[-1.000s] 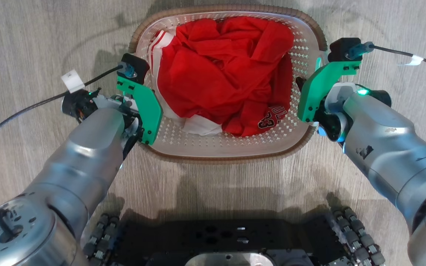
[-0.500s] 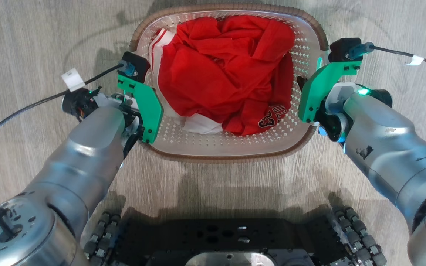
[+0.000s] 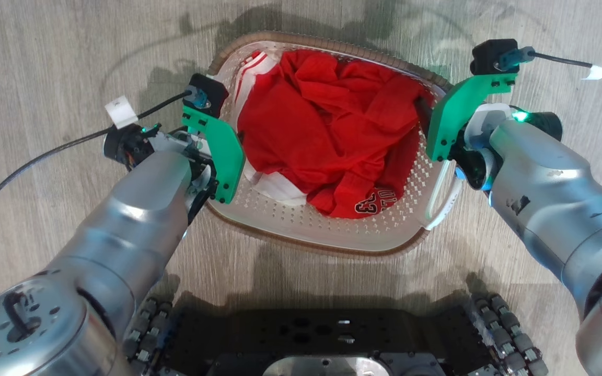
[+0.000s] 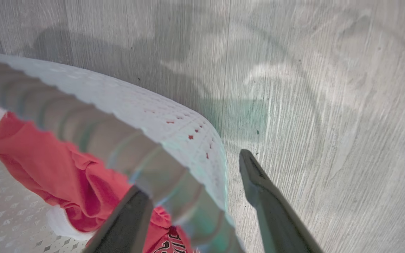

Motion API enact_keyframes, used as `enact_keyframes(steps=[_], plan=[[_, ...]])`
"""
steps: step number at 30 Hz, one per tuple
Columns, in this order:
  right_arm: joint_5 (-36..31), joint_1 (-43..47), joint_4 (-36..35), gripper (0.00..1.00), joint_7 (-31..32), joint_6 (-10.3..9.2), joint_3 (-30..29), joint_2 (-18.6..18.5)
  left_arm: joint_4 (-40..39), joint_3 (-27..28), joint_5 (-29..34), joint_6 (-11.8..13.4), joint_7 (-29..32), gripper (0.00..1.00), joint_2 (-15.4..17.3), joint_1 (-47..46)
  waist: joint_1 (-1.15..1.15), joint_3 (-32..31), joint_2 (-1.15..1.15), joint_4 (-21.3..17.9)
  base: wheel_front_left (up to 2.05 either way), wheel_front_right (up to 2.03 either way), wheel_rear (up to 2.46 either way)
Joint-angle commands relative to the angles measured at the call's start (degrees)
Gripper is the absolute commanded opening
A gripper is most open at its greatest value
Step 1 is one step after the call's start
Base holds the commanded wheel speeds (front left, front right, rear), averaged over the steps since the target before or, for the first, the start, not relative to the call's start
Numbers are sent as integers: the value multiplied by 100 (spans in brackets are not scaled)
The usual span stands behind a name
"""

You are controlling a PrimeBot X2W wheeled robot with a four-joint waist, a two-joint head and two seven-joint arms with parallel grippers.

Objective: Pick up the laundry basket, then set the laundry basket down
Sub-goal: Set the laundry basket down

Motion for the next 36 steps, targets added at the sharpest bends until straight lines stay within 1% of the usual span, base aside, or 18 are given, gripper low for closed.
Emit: enact_keyframes(steps=[1, 10, 22, 29, 33, 36], plan=[[-13, 282, 25, 100, -83, 41, 36, 74, -17, 37, 46, 19, -51, 100, 85, 23, 0, -13, -1, -4, 0, 0, 0], [-4, 300, 48, 100, -101, 41, 53, 100, 23, 26, 84, 37, -42, 100, 85, 37, 0, -68, -1, -28, 0, 0, 0], [-98, 279, -442, 100, -482, 41, 88, 20, 80, 18, 54, 63, -28, 100, 85, 141, 0, -236, -1, -130, 0, 0, 0], [-92, 334, -918, 100, -998, 41, 49, -256, 166, 16, 32, 75, -64, 100, 85, 142, 0, -259, -1, -215, 0, 0, 0], [-66, 464, -1266, 100, -1225, 41, -125, -496, 213, 15, 17, 75, -85, 100, 85, 150, 0, -262, -1, -271, 0, 0, 0], [-66, 615, -1542, 100, -1285, 41, -330, -639, 254, 14, 12, 74, -96, 100, 85, 142, 0, -252, -1, -320, 0, 0, 0]])
